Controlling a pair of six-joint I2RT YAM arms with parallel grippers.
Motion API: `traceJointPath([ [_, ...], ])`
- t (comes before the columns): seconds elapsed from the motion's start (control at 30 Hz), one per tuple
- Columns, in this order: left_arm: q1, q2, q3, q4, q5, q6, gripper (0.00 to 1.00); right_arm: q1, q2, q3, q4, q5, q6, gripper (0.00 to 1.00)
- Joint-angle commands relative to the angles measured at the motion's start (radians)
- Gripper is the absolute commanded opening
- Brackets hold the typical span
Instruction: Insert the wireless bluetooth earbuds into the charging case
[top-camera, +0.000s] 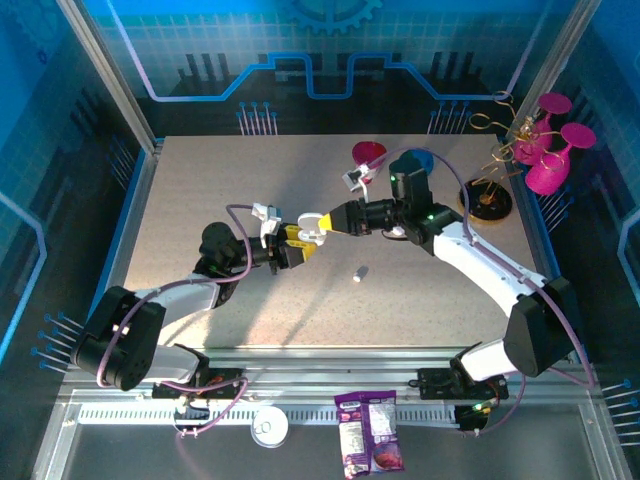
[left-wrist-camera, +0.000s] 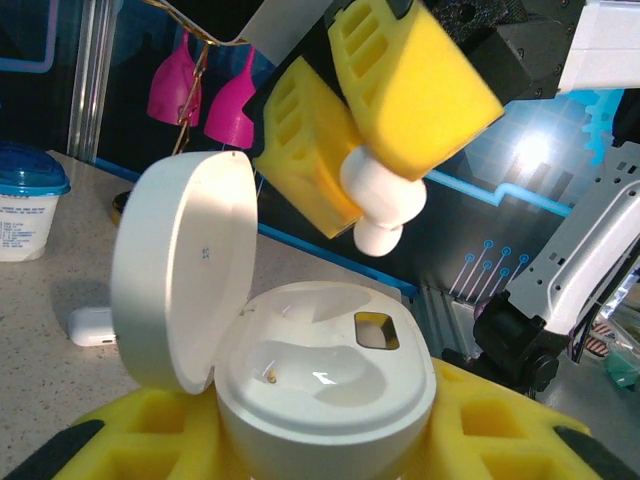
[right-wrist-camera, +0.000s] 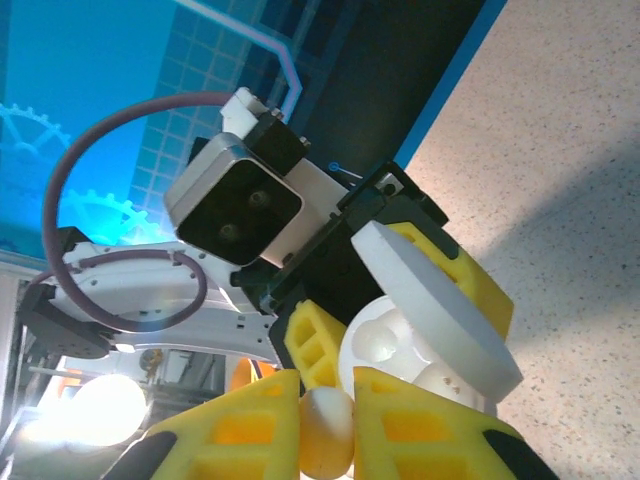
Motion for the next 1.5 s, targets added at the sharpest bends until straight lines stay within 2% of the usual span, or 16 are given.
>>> traceJointPath([
  [0.0, 0.009, -0.022, 0.027, 0.051, 0.035, -0.013, 0.26, 0.020, 0.019, 0.041, -0.071, 0.034, -0.069, 0.15],
  [0.5, 0.009, -0.028, 0.036, 0.057, 0.043, -0.007, 0.26, 0.036, 0.040, 0.059, -0.161, 0.085, -0.142, 0.17],
  [0.93, 0.009, -0.005, 0.017, 0.127, 0.052, 0.077, 0.26, 0.061, 0.056, 0.087, -0.214, 0.122, -0.180, 0.18],
  [1.23, 0.009, 0.016, -0.001, 0.149, 0.038, 0.156, 0.25, 0.058, 0.033, 0.061, -0.100, 0.103, -0.104, 0.18],
  [1.47, 0.010, 0.031, 0.002, 0.153, 0.022, 0.195, 0.25, 0.060, 0.042, 0.068, -0.126, 0.116, -0.097, 0.21],
])
